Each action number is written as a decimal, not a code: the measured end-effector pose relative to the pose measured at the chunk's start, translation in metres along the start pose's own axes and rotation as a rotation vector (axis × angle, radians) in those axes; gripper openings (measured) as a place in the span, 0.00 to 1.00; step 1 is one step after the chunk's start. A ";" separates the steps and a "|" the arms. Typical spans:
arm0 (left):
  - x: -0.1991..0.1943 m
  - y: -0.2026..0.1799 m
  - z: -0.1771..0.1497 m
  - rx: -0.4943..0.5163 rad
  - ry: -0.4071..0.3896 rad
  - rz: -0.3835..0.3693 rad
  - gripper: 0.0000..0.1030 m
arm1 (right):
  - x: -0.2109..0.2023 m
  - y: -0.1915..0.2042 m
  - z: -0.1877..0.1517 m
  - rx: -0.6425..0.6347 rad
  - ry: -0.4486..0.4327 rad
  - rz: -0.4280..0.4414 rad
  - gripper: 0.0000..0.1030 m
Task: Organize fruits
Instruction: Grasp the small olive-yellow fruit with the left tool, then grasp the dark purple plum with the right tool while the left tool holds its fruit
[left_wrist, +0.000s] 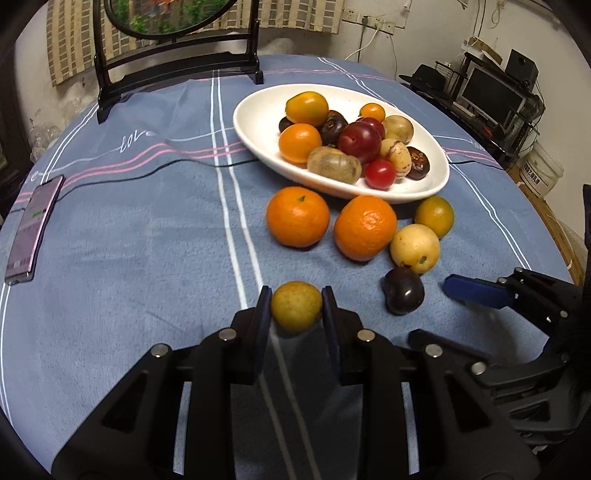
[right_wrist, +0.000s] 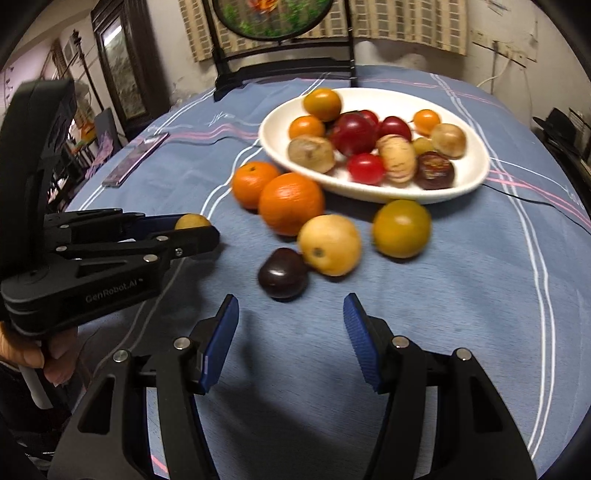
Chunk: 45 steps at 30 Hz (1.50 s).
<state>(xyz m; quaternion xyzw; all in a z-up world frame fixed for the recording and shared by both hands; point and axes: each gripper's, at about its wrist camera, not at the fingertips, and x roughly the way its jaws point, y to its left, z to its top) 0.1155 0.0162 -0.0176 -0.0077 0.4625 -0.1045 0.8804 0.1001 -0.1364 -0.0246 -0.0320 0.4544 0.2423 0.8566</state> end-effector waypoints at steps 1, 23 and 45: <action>0.000 0.002 -0.001 -0.004 0.001 -0.002 0.27 | 0.003 0.003 0.002 -0.001 0.007 -0.002 0.58; -0.003 0.025 -0.011 -0.057 0.008 -0.023 0.27 | 0.010 0.006 0.008 0.027 0.007 -0.032 0.27; -0.021 -0.020 0.046 0.044 -0.052 -0.002 0.27 | -0.063 -0.067 0.026 0.092 -0.181 -0.134 0.27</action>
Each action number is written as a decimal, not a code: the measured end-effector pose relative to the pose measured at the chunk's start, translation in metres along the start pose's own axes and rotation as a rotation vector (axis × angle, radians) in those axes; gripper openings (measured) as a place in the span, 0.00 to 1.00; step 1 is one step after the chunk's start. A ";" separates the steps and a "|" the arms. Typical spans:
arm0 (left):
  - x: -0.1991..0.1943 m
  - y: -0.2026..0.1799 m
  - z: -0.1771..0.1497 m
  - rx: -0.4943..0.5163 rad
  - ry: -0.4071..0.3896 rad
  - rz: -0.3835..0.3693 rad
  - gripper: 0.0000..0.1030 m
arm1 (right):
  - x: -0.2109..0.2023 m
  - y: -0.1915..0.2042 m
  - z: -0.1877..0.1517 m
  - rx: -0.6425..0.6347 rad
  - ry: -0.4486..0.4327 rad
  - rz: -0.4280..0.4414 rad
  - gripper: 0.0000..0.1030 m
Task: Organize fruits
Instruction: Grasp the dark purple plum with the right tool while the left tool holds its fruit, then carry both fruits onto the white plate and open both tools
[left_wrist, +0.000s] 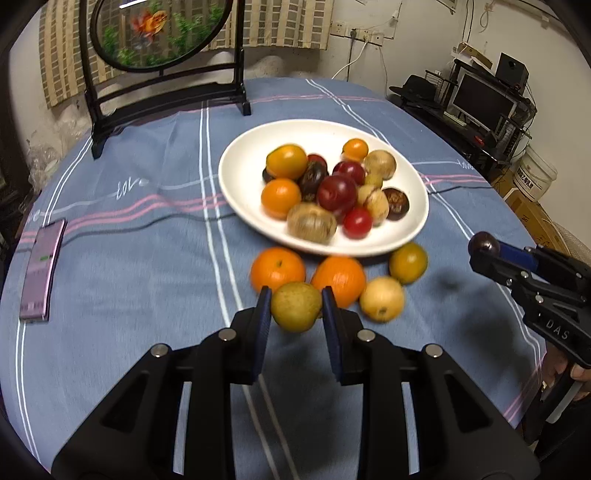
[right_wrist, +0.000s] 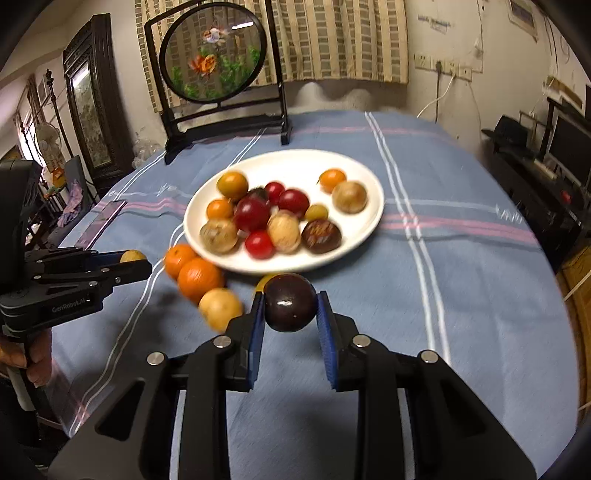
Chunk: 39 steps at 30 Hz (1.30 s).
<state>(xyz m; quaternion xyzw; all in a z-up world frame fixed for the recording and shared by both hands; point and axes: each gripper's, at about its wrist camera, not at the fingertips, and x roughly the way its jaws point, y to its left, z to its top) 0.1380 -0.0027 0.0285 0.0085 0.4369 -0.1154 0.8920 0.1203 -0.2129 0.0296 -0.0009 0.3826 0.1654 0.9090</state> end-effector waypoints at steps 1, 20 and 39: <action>0.001 0.000 0.005 0.000 -0.004 0.002 0.27 | 0.001 -0.002 0.005 -0.004 -0.006 -0.003 0.27; 0.070 0.003 0.087 -0.039 0.033 0.027 0.27 | 0.083 -0.021 0.081 0.007 0.009 -0.042 0.27; 0.091 0.003 0.104 -0.092 0.002 0.098 0.75 | 0.101 -0.045 0.080 0.127 -0.004 -0.018 0.54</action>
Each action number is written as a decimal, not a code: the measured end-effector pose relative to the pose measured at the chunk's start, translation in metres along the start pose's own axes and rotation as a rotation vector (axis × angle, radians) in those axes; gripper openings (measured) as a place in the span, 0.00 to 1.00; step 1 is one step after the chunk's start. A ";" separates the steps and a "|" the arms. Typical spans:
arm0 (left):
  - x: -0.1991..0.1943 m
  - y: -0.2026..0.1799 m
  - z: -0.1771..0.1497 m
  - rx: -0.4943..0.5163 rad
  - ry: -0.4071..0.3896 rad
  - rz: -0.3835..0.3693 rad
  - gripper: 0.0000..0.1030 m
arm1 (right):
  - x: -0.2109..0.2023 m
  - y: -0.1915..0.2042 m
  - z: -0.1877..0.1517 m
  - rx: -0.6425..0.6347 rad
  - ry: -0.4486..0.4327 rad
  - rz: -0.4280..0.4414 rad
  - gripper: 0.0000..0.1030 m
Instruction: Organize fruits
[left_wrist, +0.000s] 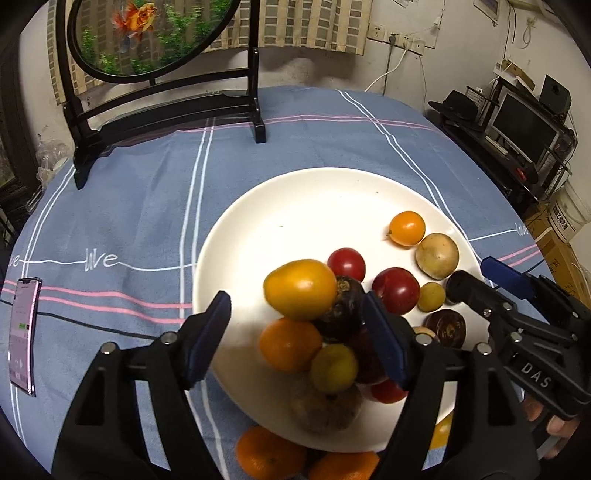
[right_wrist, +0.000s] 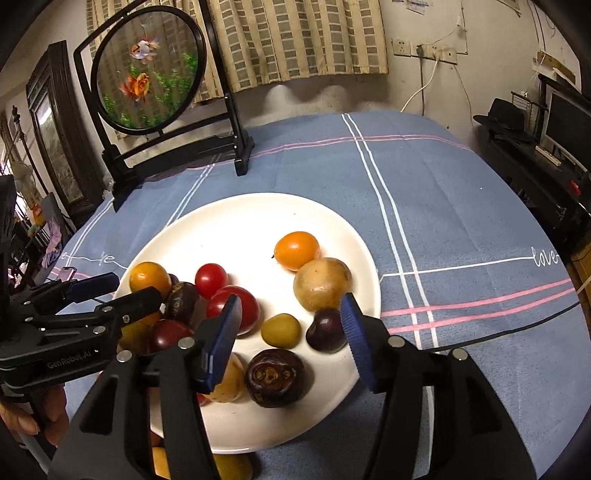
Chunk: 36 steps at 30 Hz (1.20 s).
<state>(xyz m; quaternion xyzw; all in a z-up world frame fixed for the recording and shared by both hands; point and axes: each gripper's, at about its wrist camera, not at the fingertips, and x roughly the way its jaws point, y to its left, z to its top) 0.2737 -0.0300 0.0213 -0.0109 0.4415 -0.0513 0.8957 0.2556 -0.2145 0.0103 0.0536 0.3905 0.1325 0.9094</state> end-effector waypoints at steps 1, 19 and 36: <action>-0.002 0.001 0.000 -0.002 0.000 0.001 0.80 | 0.000 -0.001 0.000 0.002 0.002 0.003 0.54; -0.041 0.013 -0.039 -0.033 -0.020 0.009 0.89 | -0.035 -0.001 -0.042 -0.004 0.030 0.007 0.58; -0.064 0.030 -0.095 -0.081 -0.013 0.002 0.89 | -0.059 0.014 -0.095 -0.027 0.088 -0.009 0.58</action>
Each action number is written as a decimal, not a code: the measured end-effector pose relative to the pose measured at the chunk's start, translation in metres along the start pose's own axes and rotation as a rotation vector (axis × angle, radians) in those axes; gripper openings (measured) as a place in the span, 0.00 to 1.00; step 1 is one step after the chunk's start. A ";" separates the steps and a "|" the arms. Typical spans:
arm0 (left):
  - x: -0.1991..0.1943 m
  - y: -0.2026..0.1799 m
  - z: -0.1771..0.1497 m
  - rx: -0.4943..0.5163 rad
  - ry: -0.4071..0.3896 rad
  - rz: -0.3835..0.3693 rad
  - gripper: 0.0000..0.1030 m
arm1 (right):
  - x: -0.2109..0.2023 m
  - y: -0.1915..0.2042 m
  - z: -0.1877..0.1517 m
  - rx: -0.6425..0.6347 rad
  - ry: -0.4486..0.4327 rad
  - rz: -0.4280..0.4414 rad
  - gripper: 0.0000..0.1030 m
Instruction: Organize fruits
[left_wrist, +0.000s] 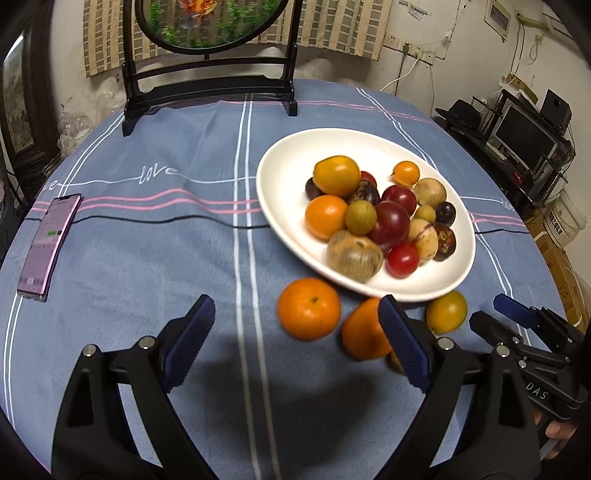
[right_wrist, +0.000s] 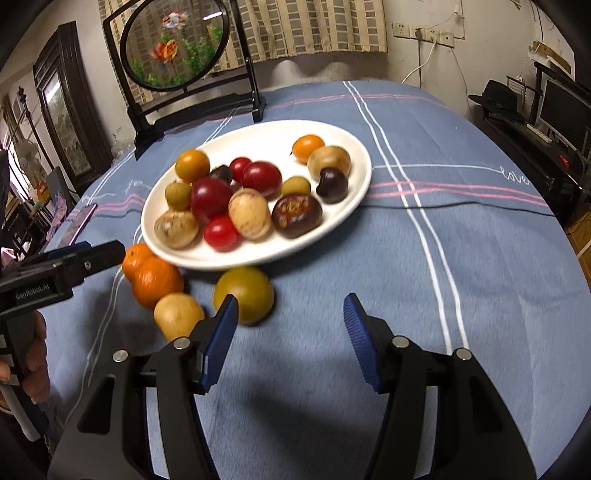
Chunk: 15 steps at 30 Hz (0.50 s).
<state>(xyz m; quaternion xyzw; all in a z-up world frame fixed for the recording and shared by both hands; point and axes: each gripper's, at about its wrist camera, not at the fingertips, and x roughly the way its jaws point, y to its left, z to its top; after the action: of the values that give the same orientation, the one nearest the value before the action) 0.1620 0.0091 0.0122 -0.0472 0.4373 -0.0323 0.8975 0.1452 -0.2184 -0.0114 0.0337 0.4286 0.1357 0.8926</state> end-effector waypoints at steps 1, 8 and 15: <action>-0.001 0.002 -0.002 -0.001 0.000 0.002 0.89 | -0.001 0.002 -0.002 -0.005 0.002 -0.002 0.58; -0.004 0.012 -0.013 0.002 -0.006 0.019 0.89 | -0.006 0.021 -0.013 -0.055 0.011 -0.001 0.58; 0.004 0.026 -0.021 -0.018 0.012 0.018 0.89 | 0.000 0.044 -0.020 -0.113 0.038 0.004 0.58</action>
<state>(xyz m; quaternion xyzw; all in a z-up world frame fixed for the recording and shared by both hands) 0.1482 0.0336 -0.0069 -0.0512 0.4435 -0.0204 0.8946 0.1208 -0.1771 -0.0165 -0.0187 0.4369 0.1620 0.8846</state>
